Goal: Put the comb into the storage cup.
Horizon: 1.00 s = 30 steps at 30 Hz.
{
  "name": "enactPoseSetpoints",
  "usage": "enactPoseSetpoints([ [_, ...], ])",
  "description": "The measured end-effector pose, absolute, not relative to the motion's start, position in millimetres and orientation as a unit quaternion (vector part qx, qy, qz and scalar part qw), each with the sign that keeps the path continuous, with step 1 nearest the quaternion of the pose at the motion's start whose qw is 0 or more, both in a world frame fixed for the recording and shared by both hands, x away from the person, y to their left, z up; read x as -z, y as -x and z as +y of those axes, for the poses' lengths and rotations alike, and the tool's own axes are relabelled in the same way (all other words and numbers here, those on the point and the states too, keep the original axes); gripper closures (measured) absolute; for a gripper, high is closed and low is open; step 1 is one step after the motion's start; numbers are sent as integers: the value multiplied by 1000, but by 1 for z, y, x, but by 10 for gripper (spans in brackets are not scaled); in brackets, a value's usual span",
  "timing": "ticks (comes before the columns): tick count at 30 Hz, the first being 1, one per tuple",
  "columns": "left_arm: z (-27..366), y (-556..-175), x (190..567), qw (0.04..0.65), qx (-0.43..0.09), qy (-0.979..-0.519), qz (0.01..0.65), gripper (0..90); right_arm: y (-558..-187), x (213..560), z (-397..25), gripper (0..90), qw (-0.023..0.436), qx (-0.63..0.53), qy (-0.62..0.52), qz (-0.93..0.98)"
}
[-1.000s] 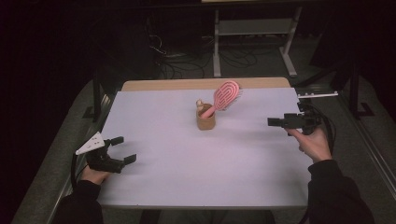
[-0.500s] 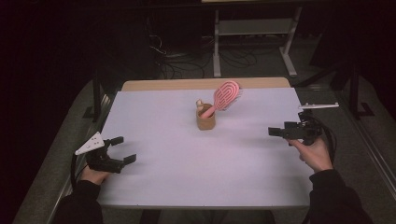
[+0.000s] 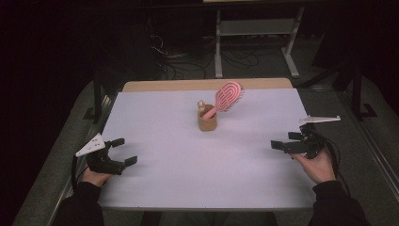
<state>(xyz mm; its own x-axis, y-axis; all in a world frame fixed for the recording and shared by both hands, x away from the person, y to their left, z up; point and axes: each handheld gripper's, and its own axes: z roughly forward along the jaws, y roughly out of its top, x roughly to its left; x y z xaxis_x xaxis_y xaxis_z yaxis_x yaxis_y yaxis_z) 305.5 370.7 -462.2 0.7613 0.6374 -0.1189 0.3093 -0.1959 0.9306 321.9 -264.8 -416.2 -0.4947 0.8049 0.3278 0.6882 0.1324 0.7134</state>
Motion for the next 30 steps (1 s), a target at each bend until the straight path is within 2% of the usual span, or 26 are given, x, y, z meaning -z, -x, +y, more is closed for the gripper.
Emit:
enactPoseSetpoints([
  [7,371,-306,463,551,-147,-759,313,0,-310,427,-262,0,71,-426,-493,755],
  [25,370,-306,464,549,-142,-763,312,0,-280,441,-261,0,130,-431,-467,761],
  [30,370,-306,461,572,-135,-745,315,0,-274,447,-260,0,139,-421,-465,766],
])
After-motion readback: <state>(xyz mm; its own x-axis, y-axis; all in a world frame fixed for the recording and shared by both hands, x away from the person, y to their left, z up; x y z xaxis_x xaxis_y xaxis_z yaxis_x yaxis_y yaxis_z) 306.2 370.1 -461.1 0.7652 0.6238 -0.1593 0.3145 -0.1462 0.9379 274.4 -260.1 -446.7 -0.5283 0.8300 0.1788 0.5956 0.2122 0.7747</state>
